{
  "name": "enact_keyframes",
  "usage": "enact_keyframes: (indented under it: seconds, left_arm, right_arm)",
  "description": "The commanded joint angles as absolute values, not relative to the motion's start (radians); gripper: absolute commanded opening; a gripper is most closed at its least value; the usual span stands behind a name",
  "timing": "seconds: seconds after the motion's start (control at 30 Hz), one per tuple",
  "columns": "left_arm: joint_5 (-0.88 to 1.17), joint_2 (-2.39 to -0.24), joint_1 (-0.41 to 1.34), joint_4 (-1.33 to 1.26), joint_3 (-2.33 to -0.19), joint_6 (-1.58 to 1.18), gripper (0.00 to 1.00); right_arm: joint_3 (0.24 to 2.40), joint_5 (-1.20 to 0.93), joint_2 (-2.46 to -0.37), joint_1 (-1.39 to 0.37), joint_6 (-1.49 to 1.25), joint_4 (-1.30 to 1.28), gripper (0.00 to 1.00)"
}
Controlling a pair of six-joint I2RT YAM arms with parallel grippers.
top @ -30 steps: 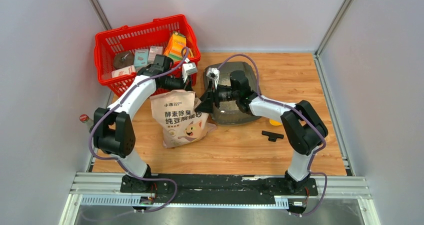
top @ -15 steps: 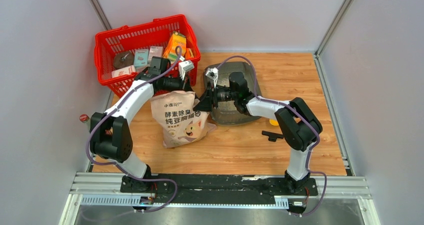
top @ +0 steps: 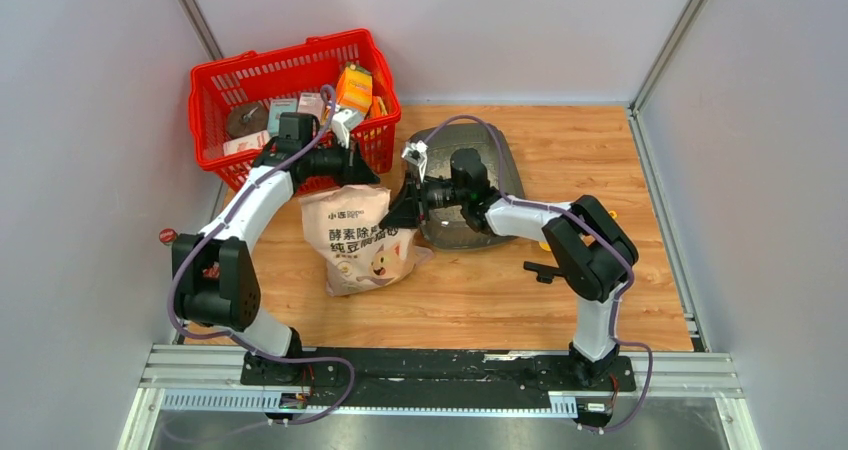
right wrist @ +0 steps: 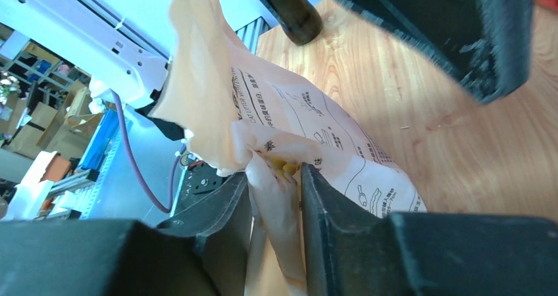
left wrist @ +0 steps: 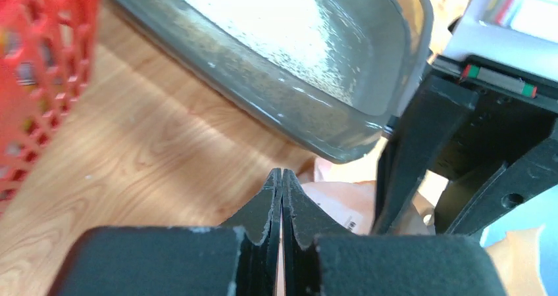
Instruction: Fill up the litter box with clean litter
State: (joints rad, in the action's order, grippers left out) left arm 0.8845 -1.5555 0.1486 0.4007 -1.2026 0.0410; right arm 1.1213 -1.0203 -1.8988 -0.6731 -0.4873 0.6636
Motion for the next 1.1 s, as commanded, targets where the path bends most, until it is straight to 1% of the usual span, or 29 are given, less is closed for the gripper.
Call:
enact_keyframes:
  seconds: [0.0,0.03,0.1,0.13,0.2,0.23,0.3,0.33,0.4,0.43,0.5,0.6,0.63,0.67,0.8,0.93,1.07]
  left_arm:
    - [0.844,-1.485,0.103,0.339,-1.216,0.005,0.05]
    - [0.835,-1.470,0.082,0.374,-1.224,0.006,0.09]
    - [0.816,-1.441,0.052,0.412,-1.242,0.008,0.15]
    - [0.813,-1.398,0.020,0.440,-1.243,0.008,0.20]
    - [0.805,-1.344,-0.017,0.474,-1.232,0.012,0.25]
    - [0.805,-1.283,-0.052,0.515,-1.226,0.014,0.28]
    - [0.793,-1.215,-0.080,0.566,-1.198,0.020,0.31]
    - [0.790,-1.145,-0.095,0.625,-1.175,0.026,0.35]
    - [0.764,-1.074,-0.123,0.691,-1.151,0.064,0.38]
    - [0.741,-1.013,-0.129,0.766,-1.132,0.083,0.41]
    - [0.691,-0.936,-0.143,0.863,-1.111,0.133,0.44]
    - [0.655,-0.865,-0.155,0.948,-1.071,0.205,0.49]
    - [0.661,-0.855,-0.156,0.953,-1.048,0.218,0.52]
    - [0.676,-0.844,-0.156,0.947,-1.036,0.227,0.54]
    - [0.721,-0.850,-0.156,0.748,-0.968,0.138,0.62]
    - [0.750,-0.951,-0.158,0.649,-0.954,0.097,0.64]
    - [0.856,-1.014,-0.156,0.572,-0.931,0.048,0.64]
  right_arm:
    - [1.180,-1.078,-1.933,-0.704,-0.526,0.733,0.26]
    - [1.189,-1.083,-1.934,-0.703,-0.541,0.735,0.17]
    - [1.212,-1.088,-1.928,-0.681,-0.590,0.729,0.11]
    - [1.216,-1.091,-1.924,-0.673,-0.604,0.724,0.06]
    - [1.235,-1.103,-1.911,-0.649,-0.615,0.680,0.02]
    - [1.242,-1.106,-1.908,-0.641,-0.617,0.657,0.00]
    - [1.259,-1.111,-1.914,-0.611,-0.635,0.600,0.00]
    - [1.275,-1.115,-1.922,-0.598,-0.694,0.603,0.00]
    - [1.290,-1.132,-1.939,-0.569,-0.745,0.626,0.00]
    - [1.302,-1.135,-1.954,-0.560,-0.794,0.632,0.00]
    - [1.313,-1.153,-1.968,-0.546,-0.840,0.672,0.00]
    - [1.315,-1.164,-1.965,-0.546,-0.853,0.672,0.00]
    - [1.315,-1.169,-1.965,-0.546,-0.847,0.670,0.00]
    - [1.315,-1.170,-1.964,-0.546,-0.833,0.660,0.00]
    - [1.321,-1.190,-1.959,-0.554,-0.769,0.612,0.00]
    - [1.313,-1.198,-1.939,-0.554,-0.707,0.537,0.00]
    - [1.305,-1.183,-1.919,-0.555,-0.666,0.494,0.00]
